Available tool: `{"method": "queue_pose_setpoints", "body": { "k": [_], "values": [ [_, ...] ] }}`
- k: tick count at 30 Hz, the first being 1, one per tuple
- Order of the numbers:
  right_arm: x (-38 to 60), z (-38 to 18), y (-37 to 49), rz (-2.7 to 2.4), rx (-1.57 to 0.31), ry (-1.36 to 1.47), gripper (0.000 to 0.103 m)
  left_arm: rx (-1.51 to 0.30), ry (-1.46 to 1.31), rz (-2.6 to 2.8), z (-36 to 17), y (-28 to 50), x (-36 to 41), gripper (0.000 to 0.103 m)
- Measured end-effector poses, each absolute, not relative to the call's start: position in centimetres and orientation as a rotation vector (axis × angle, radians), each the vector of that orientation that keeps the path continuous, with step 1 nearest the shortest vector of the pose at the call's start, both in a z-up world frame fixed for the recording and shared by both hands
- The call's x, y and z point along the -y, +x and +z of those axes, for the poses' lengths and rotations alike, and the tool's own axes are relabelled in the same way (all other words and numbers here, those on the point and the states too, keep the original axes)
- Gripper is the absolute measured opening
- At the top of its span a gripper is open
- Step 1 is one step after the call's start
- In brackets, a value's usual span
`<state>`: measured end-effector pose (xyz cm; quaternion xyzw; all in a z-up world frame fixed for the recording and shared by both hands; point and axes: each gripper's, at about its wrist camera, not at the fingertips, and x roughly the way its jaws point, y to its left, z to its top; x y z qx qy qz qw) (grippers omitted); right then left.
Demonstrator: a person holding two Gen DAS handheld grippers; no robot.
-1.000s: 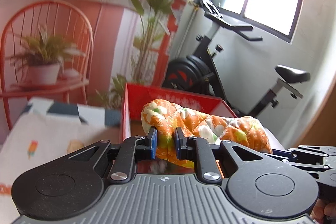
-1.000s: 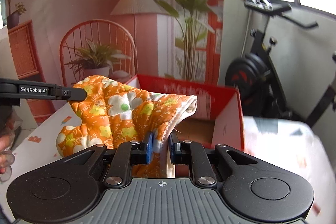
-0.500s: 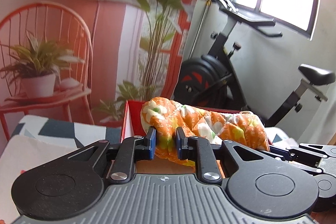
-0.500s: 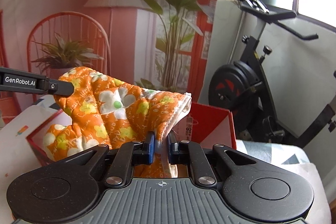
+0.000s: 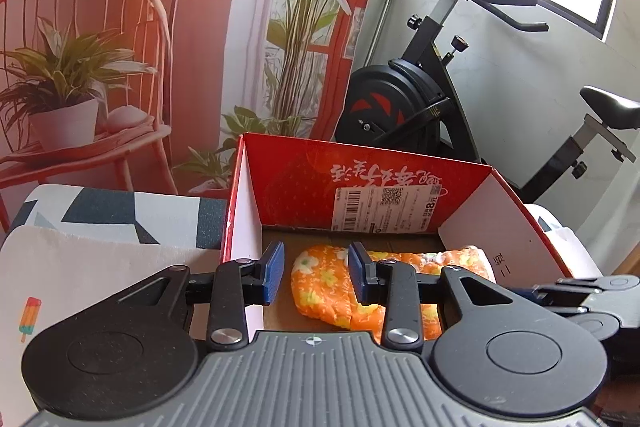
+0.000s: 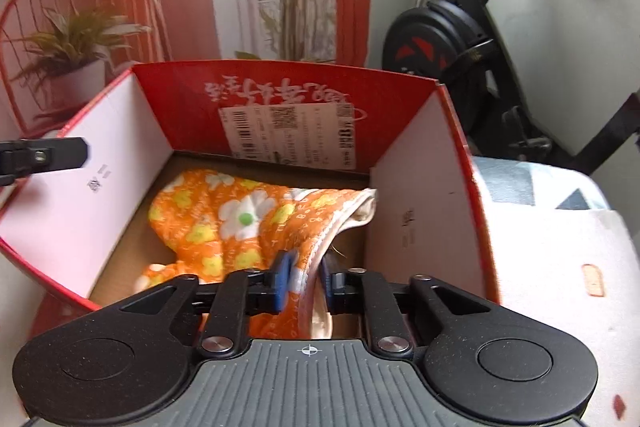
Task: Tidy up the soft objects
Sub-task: 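Lift the orange mitt with the right tool and drop it into the red box, then move the right tool back to the pile and close on the green plush sachet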
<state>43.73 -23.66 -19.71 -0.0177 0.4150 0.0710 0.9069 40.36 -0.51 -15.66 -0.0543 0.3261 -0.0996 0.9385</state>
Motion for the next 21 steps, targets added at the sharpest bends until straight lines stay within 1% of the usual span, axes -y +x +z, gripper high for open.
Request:
{"method": "queue_pose_setpoints", "body": {
  "k": [1,3,8,13,17,21],
  "values": [
    [23.9,-19.6,43.4,0.128,-0.843,-0.04,0.026,-0.666,-0.11,-0.204,-15.5,40.1,0.4,0.037],
    [24.2,-19.0,42.7,0.121,-0.824,-0.03,0.029,-0.665,-0.11,-0.208,-15.1,39.6,0.1,0.037],
    [25.5,-16.5,39.9,0.123,-0.753,-0.027,0.029,-0.671,-0.106,-0.233,-13.9,36.5,-0.8,0.037],
    [26.4,-13.9,35.0,0.154,-0.701,0.025,0.029,-0.701,-0.085,-0.256,-13.4,31.9,-2.3,0.037],
    [26.3,-13.1,29.9,0.192,-0.678,0.049,0.029,-0.744,-0.074,-0.278,-14.0,27.4,-3.6,0.037],
    [25.8,-13.5,24.5,0.244,-0.686,0.064,0.029,-0.796,-0.076,-0.307,-15.4,22.8,-4.8,0.037]
  ]
}}
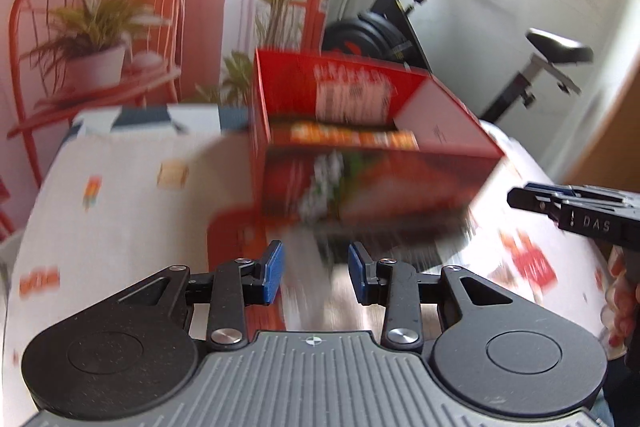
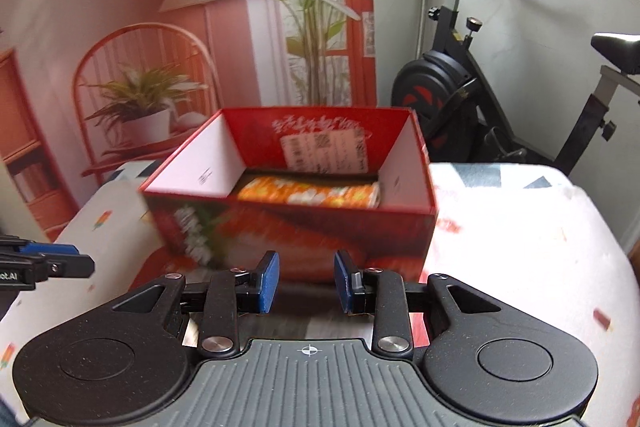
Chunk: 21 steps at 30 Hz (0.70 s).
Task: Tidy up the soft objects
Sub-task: 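Move the right tool back to the pile and close on the green plush sachet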
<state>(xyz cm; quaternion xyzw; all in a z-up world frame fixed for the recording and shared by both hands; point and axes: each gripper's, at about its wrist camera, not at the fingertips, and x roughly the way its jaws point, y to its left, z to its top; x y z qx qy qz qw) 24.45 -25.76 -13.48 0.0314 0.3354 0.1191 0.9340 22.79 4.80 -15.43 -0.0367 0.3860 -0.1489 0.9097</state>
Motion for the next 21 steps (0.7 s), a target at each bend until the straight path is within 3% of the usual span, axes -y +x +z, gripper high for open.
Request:
{"method": "queue_pose_setpoints", "body": {
  "k": [9,21],
  "values": [
    [23.2,-16.4,15.1,0.394,-0.829,0.028,0.029,-0.91,-0.111,-0.352,-19.5,15.4,-5.6,0.037],
    [20.3,-18.1,10.5,0.509,-0.93,-0.021,0.029,-0.953,-0.139,-0.357,-21.6,11.9,-4.7,0.037]
  ]
}}
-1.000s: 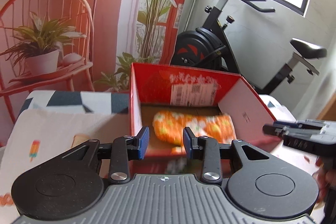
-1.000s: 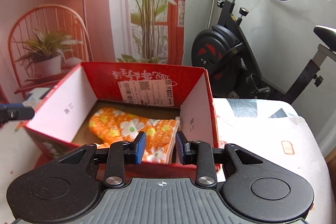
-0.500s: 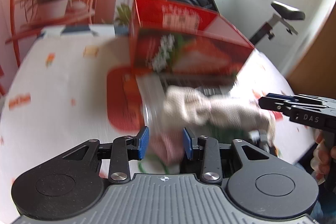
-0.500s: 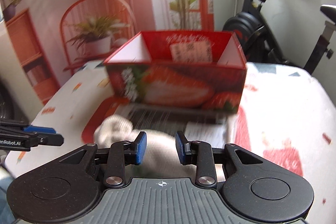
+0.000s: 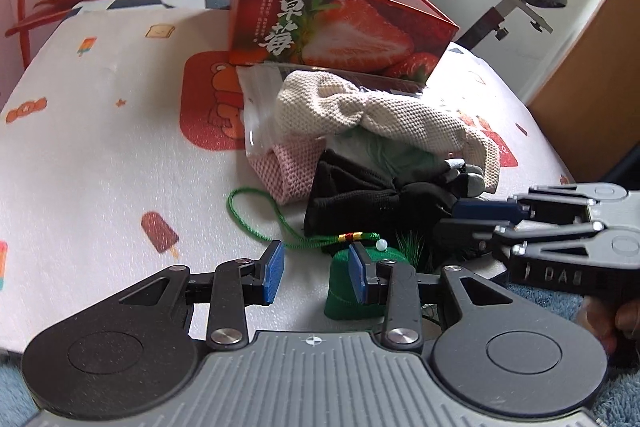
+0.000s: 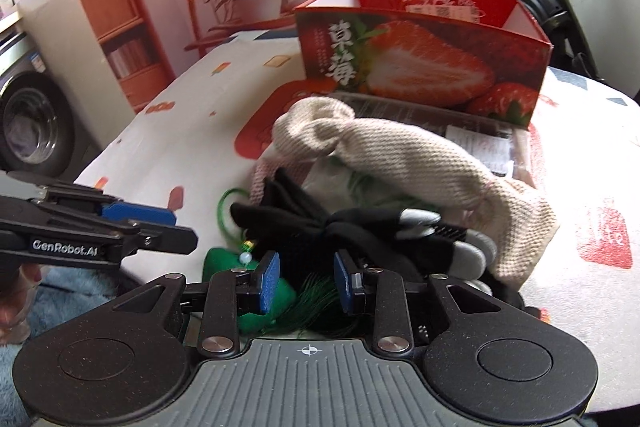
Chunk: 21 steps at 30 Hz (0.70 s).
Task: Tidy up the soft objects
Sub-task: 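Move the right tool back to the pile and close on the green plush sachet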
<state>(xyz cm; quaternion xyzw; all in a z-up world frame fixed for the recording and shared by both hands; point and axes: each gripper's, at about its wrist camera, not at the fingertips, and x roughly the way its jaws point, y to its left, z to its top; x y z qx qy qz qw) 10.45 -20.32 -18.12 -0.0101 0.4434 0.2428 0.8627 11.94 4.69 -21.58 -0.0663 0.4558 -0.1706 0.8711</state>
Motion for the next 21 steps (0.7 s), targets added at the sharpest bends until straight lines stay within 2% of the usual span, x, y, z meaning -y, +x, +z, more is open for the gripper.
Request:
{"method": "queue_pose_setpoints", "body": {
  "k": [6,12,21],
  "values": [
    [19.2,-18.5,9.8,0.561,-0.962,-0.051,0.029,-0.981,-0.179,-0.347,-22.3,11.5,-4.9,0.037],
    [18.1,-18.7,9.3,0.609,-0.976,-0.102,0.037,-0.986,-0.188,-0.367,-22.6,11.3,-4.8,0.037],
    [17.8,-20.5,9.8,0.623,-1.047,-0.079,0.037,-1.008,-0.206,-0.421,-23.3,11.4,-4.3,0.037]
  ]
}}
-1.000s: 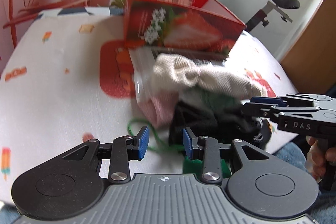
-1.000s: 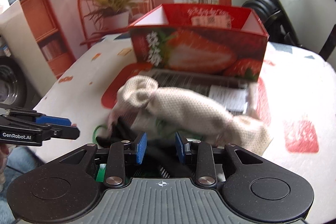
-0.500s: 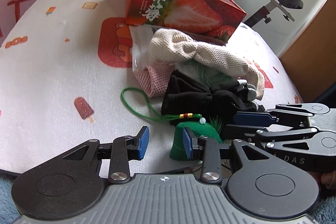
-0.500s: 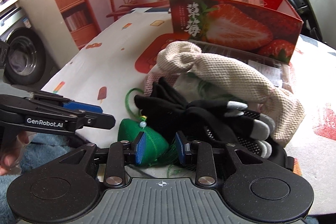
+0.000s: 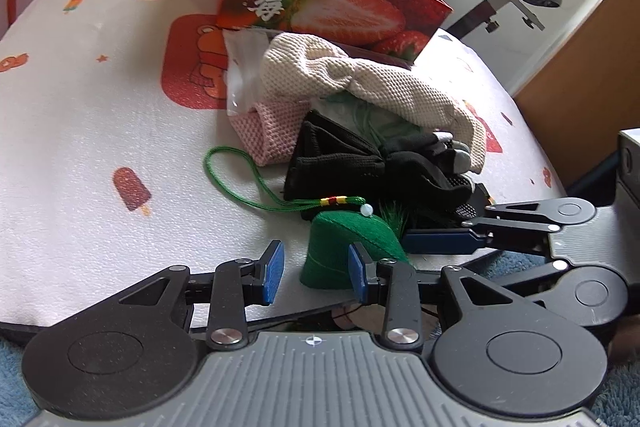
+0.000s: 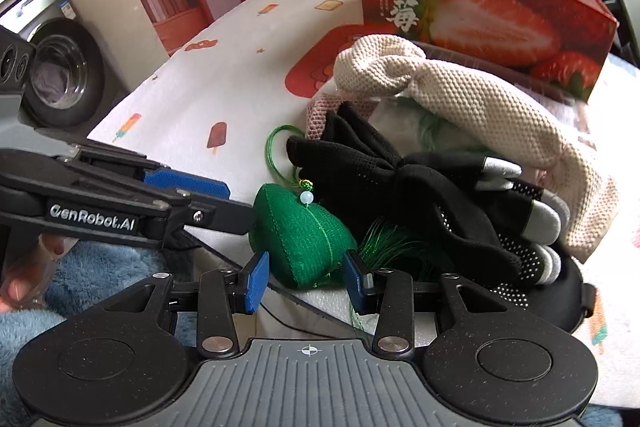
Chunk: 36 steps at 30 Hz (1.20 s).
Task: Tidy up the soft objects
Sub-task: 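Move the right tool back to the pile and close on the green plush sachet, then lift the green sachet with the right tool and release it into the red box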
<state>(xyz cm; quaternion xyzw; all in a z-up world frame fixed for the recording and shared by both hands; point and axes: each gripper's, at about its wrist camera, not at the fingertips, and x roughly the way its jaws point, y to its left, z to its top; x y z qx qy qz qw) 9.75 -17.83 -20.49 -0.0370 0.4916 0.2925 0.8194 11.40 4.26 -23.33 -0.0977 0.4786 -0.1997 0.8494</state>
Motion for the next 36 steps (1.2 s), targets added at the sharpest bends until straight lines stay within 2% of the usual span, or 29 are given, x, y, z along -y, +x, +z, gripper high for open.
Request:
{"method": "queue_pose_setpoints", "body": {
  "k": [9,22,31,36],
  "values": [
    [17.8,-21.1,10.3,0.622,-1.046,-0.082,0.038,-1.032,-0.281,-0.492,-24.3,12.9,-3.9,0.041],
    [17.1,-21.9,10.7,0.633,-1.049,-0.098,0.041,-1.019,-0.287,-0.527,-24.7,12.6,-3.7,0.041],
    [17.4,-19.7,10.6,0.633,-0.933,-0.108,0.04,-0.924,-0.284,-0.542,-22.1,12.7,-4.0,0.041],
    [17.9,-16.9,11.3,0.629,-0.835,-0.081,0.04,-0.818,-0.271,-0.546,-18.5,13.3,-4.2,0.041]
  ]
}}
